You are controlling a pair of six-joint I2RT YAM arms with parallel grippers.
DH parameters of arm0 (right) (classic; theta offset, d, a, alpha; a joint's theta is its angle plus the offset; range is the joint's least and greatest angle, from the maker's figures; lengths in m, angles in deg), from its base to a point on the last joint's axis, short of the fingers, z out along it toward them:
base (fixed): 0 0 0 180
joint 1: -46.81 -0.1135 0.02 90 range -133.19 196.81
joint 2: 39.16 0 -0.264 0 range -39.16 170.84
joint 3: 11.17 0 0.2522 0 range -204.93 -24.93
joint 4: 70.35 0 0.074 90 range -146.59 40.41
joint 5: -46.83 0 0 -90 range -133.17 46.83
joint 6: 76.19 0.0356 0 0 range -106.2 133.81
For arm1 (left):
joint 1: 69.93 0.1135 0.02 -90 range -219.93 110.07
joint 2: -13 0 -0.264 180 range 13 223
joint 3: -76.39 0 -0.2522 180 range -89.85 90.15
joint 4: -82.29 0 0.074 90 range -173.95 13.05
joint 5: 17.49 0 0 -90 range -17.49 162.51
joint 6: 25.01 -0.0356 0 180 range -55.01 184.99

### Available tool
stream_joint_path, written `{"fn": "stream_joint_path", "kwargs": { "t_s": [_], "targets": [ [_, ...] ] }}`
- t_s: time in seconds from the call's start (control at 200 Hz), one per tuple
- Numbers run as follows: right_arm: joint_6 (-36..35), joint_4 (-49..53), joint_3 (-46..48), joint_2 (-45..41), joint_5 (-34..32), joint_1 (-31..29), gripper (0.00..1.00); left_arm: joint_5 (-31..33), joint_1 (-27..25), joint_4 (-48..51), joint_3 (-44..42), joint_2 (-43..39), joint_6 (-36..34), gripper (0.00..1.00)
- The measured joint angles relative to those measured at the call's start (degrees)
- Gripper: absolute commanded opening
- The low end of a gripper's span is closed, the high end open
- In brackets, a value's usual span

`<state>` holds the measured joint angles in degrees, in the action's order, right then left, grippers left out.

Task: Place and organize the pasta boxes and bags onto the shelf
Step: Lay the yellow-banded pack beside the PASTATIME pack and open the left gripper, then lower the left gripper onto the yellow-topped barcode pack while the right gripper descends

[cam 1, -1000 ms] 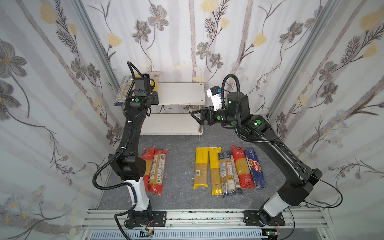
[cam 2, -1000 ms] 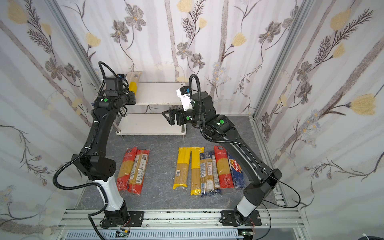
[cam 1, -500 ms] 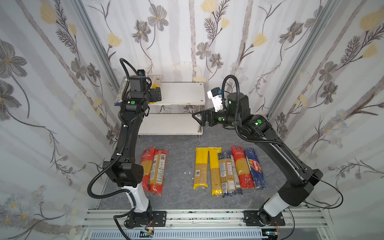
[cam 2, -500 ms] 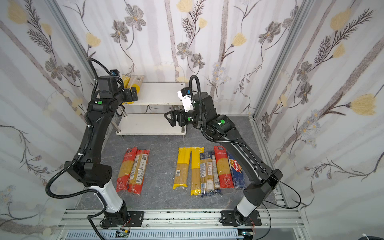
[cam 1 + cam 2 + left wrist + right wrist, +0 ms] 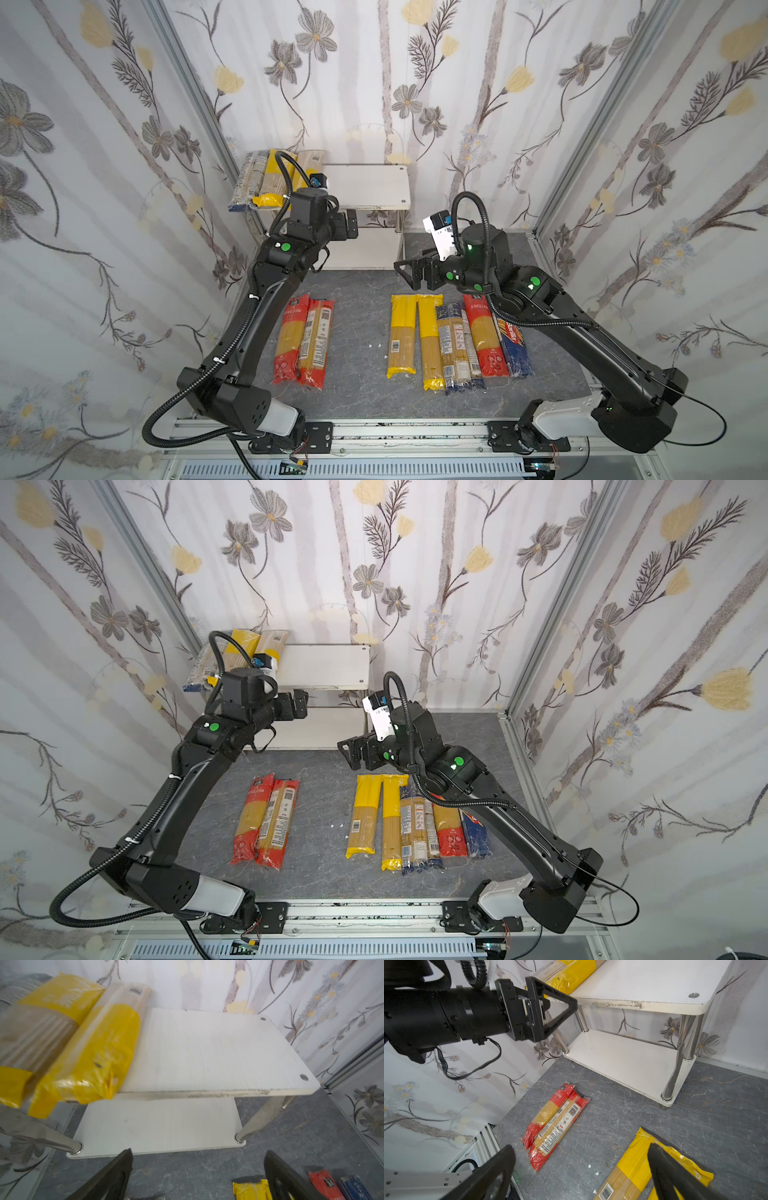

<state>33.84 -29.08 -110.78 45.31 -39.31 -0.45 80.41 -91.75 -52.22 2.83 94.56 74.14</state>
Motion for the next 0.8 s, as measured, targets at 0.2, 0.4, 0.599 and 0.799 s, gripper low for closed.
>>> {"fn": "stream_joint_path", "kwargs": {
  "t_s": [0.2, 0.4, 0.599, 0.799],
  "targets": [
    [3.89, -4.39, 18.64, -10.88, -3.10, -2.19, 1.00, 6.40, -10.27, -5.99, -24.44, -13.00, 8.48, 1.00],
    [7.21, -8.35, 32.39, -18.34, -5.95, -2.47, 1.00, 14.47, -27.32, -12.20, -42.47, -18.10, 18.45, 1.00],
    [9.53, -9.25, 38.88, -23.67, -8.07, -2.49, 1.00, 21.18, -38.12, -15.56, -51.23, -17.33, 28.72, 1.00],
    [11.10, -9.51, 42.21, -28.52, -9.60, -2.51, 1.00, 25.11, -41.88, -18.58, -53.77, -17.03, 34.62, 1.00]
  ]
}}
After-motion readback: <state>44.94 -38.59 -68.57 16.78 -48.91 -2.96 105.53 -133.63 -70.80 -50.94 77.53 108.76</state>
